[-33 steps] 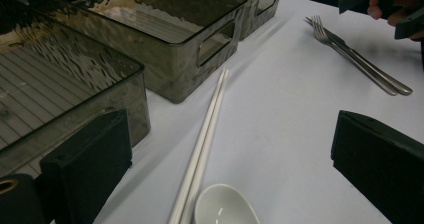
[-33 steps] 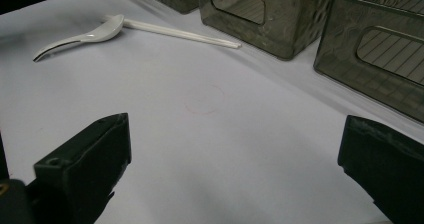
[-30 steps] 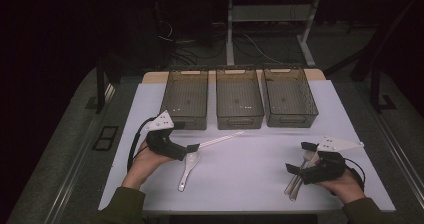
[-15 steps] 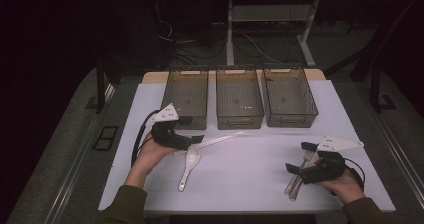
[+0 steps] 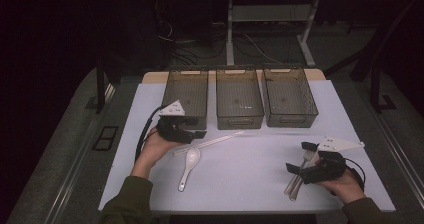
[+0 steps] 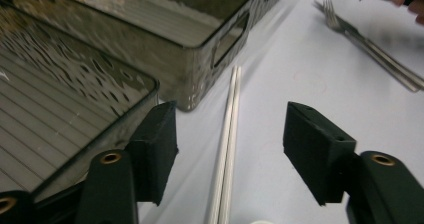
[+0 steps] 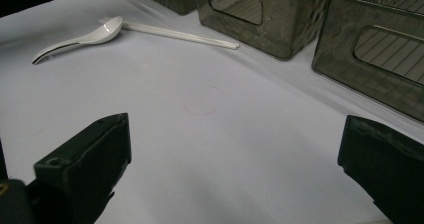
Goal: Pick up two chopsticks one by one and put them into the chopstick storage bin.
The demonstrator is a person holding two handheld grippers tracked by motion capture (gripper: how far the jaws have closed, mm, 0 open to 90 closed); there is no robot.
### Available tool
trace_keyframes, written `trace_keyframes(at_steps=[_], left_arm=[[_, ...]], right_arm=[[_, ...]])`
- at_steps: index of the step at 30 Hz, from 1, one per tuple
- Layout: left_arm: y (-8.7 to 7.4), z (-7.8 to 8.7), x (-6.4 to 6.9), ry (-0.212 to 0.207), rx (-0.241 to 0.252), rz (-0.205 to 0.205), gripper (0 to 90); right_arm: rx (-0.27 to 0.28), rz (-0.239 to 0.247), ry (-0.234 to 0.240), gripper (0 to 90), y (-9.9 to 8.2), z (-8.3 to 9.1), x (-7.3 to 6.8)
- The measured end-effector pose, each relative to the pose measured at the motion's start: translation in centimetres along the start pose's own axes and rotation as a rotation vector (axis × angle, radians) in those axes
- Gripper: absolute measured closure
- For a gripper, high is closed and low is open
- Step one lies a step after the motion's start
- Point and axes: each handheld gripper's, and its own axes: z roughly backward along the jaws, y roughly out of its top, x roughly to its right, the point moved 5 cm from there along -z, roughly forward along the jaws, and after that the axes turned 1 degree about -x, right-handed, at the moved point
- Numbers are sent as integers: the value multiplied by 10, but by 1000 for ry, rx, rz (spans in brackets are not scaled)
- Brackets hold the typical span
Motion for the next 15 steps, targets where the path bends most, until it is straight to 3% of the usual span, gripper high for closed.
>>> trace_keyframes(at_steps=[6, 15], left_arm=[[-3, -5, 1, -23, -25, -4, 469], [-10, -7, -4, -15, -98, -16, 640]], right_arm=[[-1, 1, 2, 6, 0, 0, 0], [-2, 8, 4, 6, 0, -1, -1]])
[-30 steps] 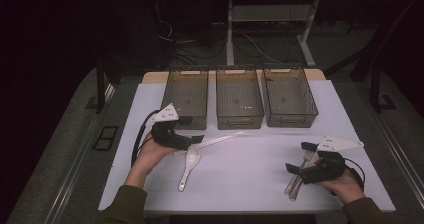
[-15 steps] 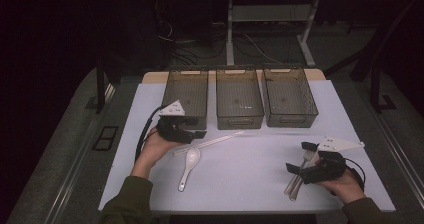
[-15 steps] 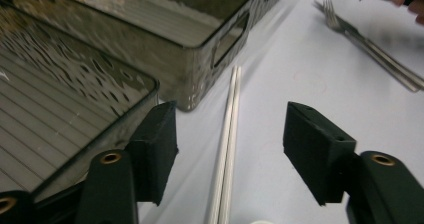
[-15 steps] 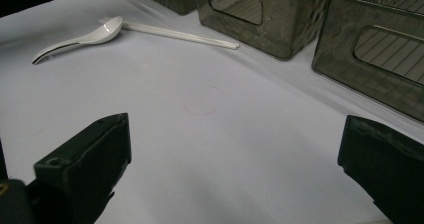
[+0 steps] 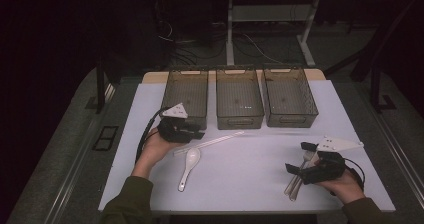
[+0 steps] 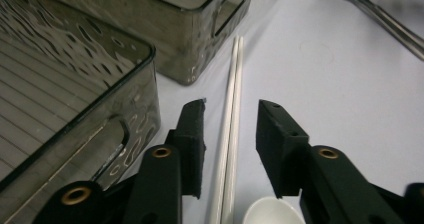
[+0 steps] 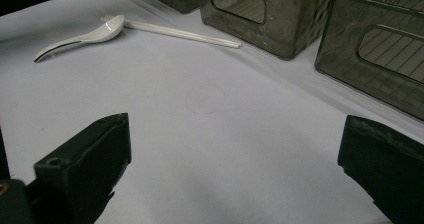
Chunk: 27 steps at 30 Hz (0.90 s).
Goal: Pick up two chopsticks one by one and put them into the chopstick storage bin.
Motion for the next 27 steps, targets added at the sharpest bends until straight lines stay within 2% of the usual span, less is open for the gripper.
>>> trace_keyframes(at_steps=[6, 10, 16, 24, 27], left_arm=[[-3, -5, -2, -7, -57, -1, 715], [-2, -9, -1, 2, -81, -18, 751], [-5, -14, -1, 2, -110, -23, 764], [-13, -22, -5, 1, -185, -46, 791], [-15, -23, -6, -1, -196, -44, 795]], right_arm=[[-1, -1, 2, 6, 0, 0, 0], [-1, -3, 1, 7, 0, 0, 0], [-7, -5, 1, 6, -1, -1, 0], [-7, -3, 1, 7, -1, -1, 1], [-7, -4, 1, 6, -1, -1, 1]])
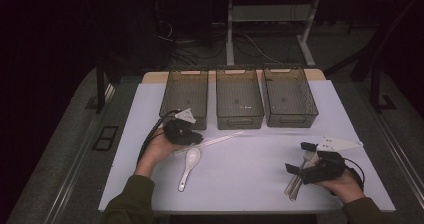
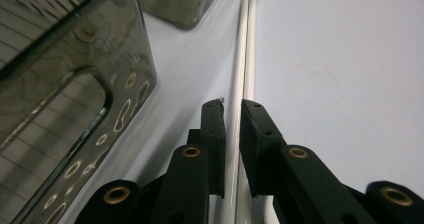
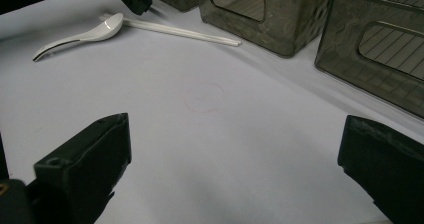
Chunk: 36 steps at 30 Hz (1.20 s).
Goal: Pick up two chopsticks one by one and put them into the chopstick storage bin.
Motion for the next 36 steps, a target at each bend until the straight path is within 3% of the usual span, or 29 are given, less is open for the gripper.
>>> trace_keyframes(at_steps=[8, 19, 26, 32, 36], left_arm=[[-2, -4, 1, -18, -27, 2, 809], [-3, -8, 0, -5, -78, -30, 829], [-1, -11, -1, -21, -95, -20, 822], [-1, -12, -5, -45, -138, -12, 818], [0, -11, -7, -46, -182, -36, 813]], right_arm=[[0, 1, -1, 6, 0, 0, 0], [1, 1, -3, 6, 0, 0, 1], [3, -1, -3, 7, 0, 1, 2], [3, -6, -3, 7, 0, 1, 2], [4, -6, -3, 6, 0, 1, 2]])
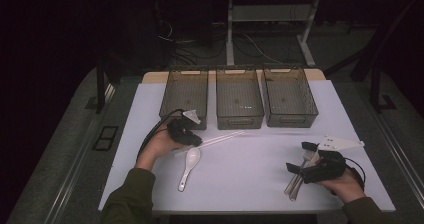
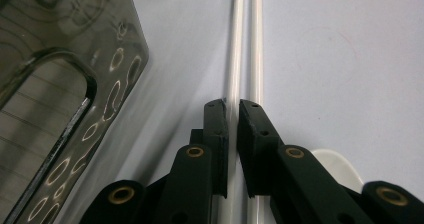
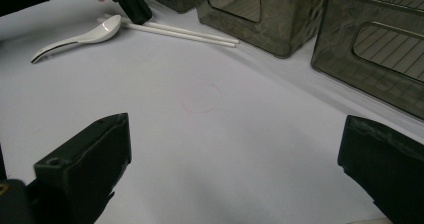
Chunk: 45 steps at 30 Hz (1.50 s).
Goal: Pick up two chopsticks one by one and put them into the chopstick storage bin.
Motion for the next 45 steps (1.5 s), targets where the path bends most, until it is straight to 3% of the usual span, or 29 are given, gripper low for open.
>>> trace_keyframes(at_steps=[12, 27, 39, 41, 45], left_arm=[[4, -1, 2, 33, -44, -54, 835], [3, 0, 3, 27, -28, -60, 842], [7, 15, 6, 35, 52, -67, 842], [7, 16, 8, 32, 59, -48, 842], [7, 20, 10, 31, 78, -48, 842]], right_arm=[[-5, 2, 2, 6, 0, -1, -1], [-2, 3, 0, 6, 0, -1, -1], [0, 2, -3, 6, 0, 0, -1], [0, 2, -3, 6, 0, 0, -1], [-1, 1, -3, 6, 0, 0, 0]])
